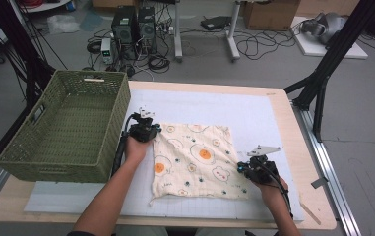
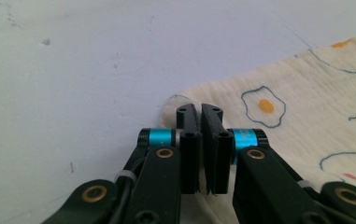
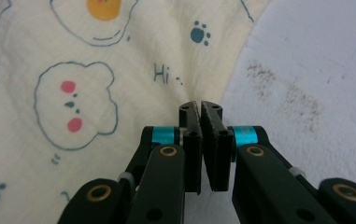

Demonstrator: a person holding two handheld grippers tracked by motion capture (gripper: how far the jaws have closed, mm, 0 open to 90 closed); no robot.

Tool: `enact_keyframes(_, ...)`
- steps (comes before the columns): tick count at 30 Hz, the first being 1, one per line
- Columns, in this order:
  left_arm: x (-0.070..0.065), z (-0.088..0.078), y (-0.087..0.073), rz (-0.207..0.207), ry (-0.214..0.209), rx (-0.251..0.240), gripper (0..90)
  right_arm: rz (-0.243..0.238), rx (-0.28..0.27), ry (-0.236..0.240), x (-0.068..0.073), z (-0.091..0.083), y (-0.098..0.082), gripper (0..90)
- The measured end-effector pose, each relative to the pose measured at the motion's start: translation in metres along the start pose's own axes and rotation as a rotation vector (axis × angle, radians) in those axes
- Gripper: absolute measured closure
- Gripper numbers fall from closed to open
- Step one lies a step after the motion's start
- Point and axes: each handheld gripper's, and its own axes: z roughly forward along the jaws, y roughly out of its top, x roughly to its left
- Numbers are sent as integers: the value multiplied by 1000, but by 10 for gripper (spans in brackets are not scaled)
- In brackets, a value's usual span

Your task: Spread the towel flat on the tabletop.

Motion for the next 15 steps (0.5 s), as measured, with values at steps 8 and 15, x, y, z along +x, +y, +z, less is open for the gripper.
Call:
enact_keyframes(8, 2, -7, 1, -46, -60, 0, 479, 52, -116, -41, -24, 7, 25, 637)
enact_keyframes(15, -1, -14, 3, -44, -79, -8, 470, 47, -124, -90, -46, 44, 62, 556)
